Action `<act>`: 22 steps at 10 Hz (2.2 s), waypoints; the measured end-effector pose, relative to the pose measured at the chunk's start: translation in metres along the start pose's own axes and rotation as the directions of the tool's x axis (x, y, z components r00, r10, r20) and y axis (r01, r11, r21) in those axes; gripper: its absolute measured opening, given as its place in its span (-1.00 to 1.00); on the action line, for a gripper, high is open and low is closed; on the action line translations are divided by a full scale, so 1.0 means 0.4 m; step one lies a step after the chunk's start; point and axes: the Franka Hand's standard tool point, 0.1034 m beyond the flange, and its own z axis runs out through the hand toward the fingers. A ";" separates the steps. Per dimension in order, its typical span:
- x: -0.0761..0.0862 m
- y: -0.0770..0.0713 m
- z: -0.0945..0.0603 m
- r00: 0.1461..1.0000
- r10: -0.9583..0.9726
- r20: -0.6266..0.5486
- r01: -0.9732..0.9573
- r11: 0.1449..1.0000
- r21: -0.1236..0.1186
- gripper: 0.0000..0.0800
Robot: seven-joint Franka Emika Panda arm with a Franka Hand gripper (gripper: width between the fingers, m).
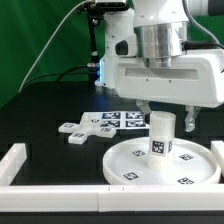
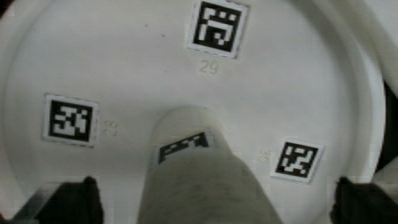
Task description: Assemble round table
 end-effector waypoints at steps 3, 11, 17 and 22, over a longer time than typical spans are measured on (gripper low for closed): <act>0.005 -0.004 -0.001 0.917 -0.399 -0.017 0.398 0.917 -0.030 0.62; 0.042 -0.002 -0.010 0.387 -0.921 -0.034 0.913 0.388 -0.122 0.62; 0.039 -0.002 -0.001 0.674 -0.735 -0.076 0.727 0.678 -0.107 0.02; 0.046 0.004 0.001 0.987 -0.112 -0.116 0.107 0.993 -0.049 0.02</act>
Offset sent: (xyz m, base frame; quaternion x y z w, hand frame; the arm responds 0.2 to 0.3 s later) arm 0.0113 0.0177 -0.0039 0.0197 0.0034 -0.5058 0.8624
